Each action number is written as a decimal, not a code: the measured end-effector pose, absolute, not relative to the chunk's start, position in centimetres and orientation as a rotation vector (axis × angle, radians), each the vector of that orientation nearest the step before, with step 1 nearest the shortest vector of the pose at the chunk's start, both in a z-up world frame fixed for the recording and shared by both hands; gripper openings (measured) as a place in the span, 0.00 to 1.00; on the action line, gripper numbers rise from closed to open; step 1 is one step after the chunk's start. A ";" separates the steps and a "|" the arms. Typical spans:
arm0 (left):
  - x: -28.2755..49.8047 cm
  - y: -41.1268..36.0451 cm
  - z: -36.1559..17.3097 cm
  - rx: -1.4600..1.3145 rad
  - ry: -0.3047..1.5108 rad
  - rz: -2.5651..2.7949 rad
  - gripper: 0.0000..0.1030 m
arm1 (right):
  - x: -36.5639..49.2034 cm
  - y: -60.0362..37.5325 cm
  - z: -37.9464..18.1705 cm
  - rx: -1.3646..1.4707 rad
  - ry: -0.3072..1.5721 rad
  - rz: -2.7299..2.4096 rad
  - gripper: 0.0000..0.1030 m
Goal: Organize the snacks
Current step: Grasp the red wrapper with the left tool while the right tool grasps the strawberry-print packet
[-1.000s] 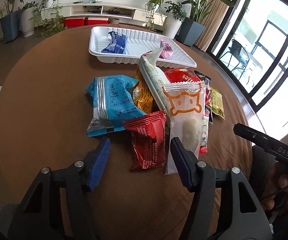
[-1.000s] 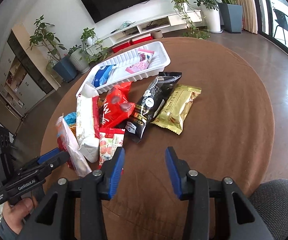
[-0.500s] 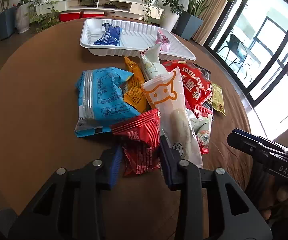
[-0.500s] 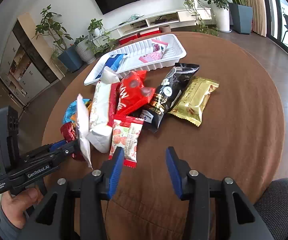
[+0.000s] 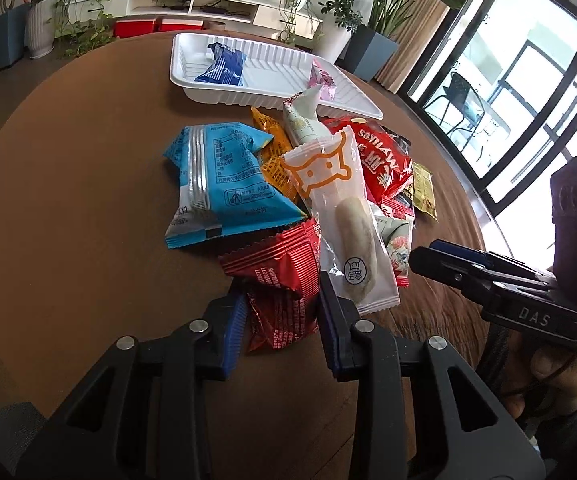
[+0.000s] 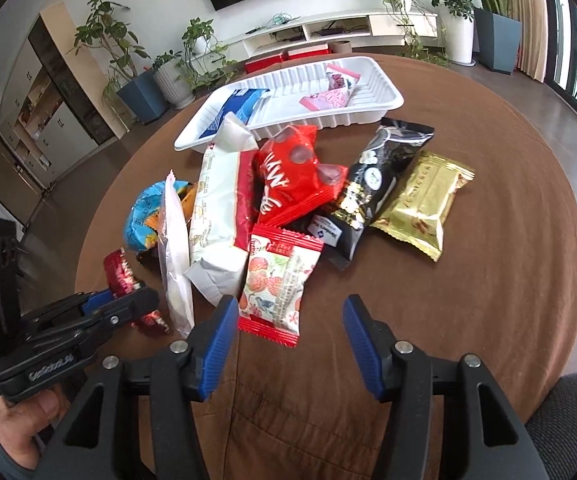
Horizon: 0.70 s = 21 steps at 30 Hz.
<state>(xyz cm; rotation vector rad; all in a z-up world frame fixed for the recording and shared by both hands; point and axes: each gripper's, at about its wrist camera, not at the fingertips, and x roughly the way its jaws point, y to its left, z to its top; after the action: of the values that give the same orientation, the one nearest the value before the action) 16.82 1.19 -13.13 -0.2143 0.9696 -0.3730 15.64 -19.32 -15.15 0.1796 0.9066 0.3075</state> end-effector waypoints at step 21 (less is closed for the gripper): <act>16.4 0.7 -13.7 -0.222 0.980 -0.395 0.29 | 17.7 -18.0 -16.4 0.121 0.935 0.338 0.33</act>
<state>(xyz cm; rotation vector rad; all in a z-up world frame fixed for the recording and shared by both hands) 16.36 0.69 -13.69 -0.2222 0.9804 -0.3951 17.69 -17.96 -16.36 0.1212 0.9351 0.3384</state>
